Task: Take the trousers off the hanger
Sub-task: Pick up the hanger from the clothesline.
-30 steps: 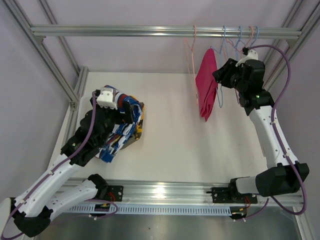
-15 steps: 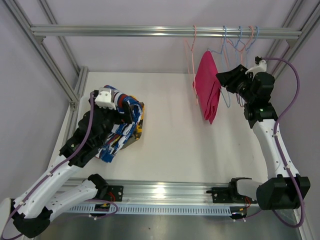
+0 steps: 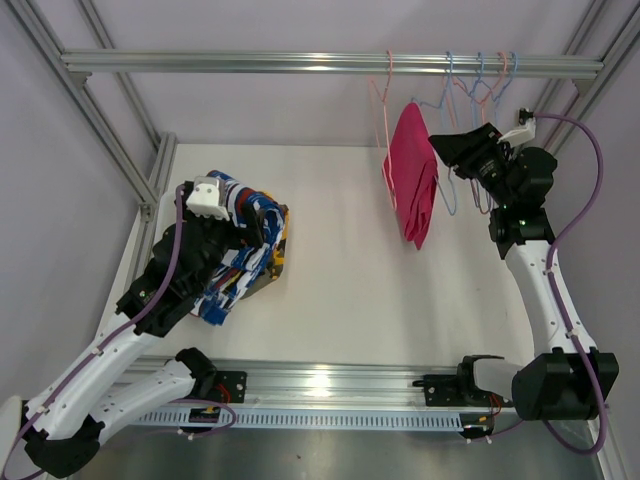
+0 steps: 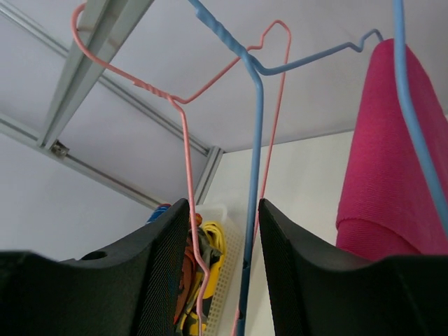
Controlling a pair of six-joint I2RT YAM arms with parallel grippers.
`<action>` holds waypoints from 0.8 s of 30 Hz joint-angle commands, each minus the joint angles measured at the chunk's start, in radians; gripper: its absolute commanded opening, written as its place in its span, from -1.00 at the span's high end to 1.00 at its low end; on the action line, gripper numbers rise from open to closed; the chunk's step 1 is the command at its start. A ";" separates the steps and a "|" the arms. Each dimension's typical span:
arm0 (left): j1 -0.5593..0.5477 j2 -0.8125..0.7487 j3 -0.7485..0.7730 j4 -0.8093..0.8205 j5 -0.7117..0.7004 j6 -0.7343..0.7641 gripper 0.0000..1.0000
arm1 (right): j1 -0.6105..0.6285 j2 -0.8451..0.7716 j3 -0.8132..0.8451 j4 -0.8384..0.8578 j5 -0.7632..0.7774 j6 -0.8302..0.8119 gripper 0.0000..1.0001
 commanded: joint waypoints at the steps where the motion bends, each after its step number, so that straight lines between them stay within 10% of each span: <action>1: -0.005 -0.012 -0.005 0.038 -0.002 0.017 -0.99 | -0.005 0.009 -0.003 0.090 -0.046 0.046 0.03; 24: -0.005 -0.025 -0.007 0.046 -0.002 0.018 -0.99 | -0.003 0.029 -0.036 0.259 -0.095 0.143 0.82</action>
